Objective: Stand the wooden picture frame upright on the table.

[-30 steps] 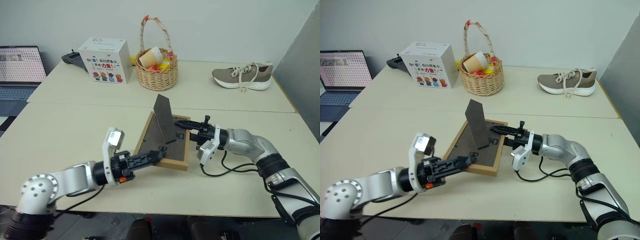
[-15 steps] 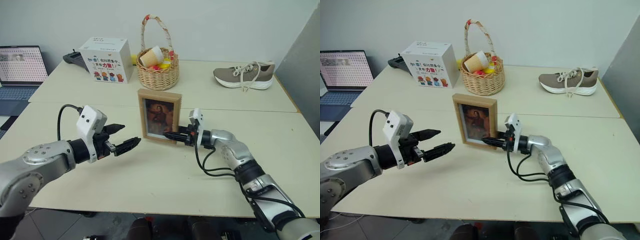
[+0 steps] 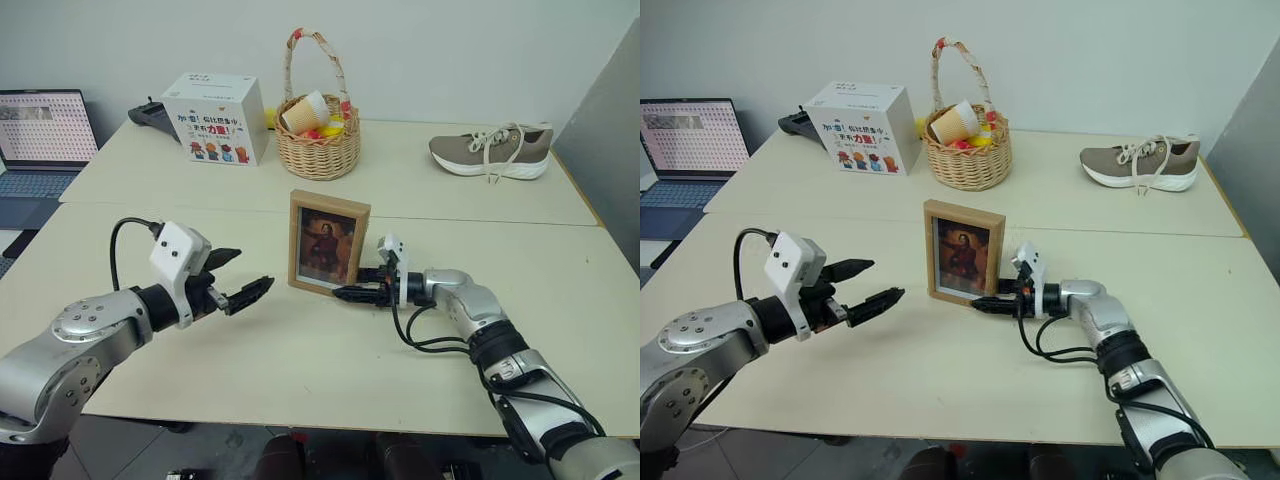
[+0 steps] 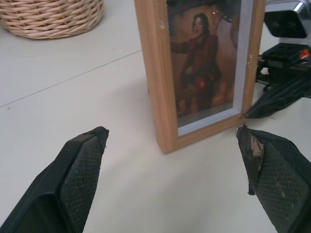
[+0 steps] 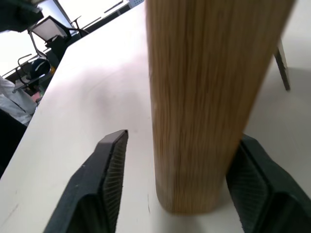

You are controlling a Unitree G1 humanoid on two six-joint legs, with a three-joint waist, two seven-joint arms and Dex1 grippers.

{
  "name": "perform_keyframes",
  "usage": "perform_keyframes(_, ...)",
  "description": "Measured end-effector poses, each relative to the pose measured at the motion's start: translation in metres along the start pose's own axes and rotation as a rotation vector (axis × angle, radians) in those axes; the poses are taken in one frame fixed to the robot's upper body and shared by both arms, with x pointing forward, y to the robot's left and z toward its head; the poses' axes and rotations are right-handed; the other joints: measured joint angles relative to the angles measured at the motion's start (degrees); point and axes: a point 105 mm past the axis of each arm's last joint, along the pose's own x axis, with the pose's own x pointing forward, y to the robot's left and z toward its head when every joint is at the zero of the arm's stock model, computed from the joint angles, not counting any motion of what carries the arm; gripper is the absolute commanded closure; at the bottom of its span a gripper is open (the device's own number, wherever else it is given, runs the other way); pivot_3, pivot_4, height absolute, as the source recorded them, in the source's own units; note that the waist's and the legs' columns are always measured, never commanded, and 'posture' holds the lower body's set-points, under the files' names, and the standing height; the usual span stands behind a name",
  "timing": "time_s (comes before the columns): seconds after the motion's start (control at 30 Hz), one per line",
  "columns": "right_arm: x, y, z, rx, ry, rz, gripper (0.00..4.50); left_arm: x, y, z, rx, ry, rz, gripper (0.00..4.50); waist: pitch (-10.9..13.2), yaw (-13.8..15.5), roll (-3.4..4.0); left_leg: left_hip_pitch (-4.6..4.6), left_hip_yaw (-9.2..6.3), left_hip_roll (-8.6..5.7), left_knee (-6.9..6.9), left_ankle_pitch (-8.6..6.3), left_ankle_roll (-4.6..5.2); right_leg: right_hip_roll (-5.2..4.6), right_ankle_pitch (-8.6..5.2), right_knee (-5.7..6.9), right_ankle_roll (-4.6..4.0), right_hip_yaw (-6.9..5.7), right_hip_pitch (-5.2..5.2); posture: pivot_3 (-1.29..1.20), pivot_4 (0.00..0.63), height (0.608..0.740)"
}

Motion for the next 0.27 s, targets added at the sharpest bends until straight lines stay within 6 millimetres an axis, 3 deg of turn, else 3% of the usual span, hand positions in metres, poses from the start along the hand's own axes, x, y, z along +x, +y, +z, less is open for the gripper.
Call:
perform_keyframes(0.1, -0.030, -0.002, -0.006, -0.101, 0.094, -0.026, 0.26, -0.002, 0.008, -0.001, 0.017, 0.019, 0.007, 0.00, 0.0, 0.1, 0.00, -0.01, 0.01, -0.02, 0.00, 0.00, 0.00, 0.00, 0.00, -0.04, 0.01, 0.01, 0.00, 0.00, 0.150, 0.740)
perform_keyframes(0.2, -0.066, -0.003, -0.001, -0.158, 0.168, -0.062, 0.26, -0.007, 0.016, -0.004, 0.043, 0.067, -0.002, 0.00, 0.0, 0.0, 0.02, -0.01, 0.01, -0.01, -0.02, -0.01, 0.01, 0.01, -0.01, -0.04, 0.01, 0.03, -0.01, 0.00, 0.150, 0.740)
perform_keyframes(0.27, -0.078, 0.001, 0.018, -0.183, 0.149, -0.076, 0.26, -0.008, 0.021, -0.002, 0.042, 0.066, -0.011, 0.00, 0.1, -0.3, 0.05, 0.03, 0.01, 0.06, -0.02, -0.01, 0.01, 0.04, 0.00, -0.01, 0.00, 0.06, -0.02, 0.00, 0.150, 0.740)
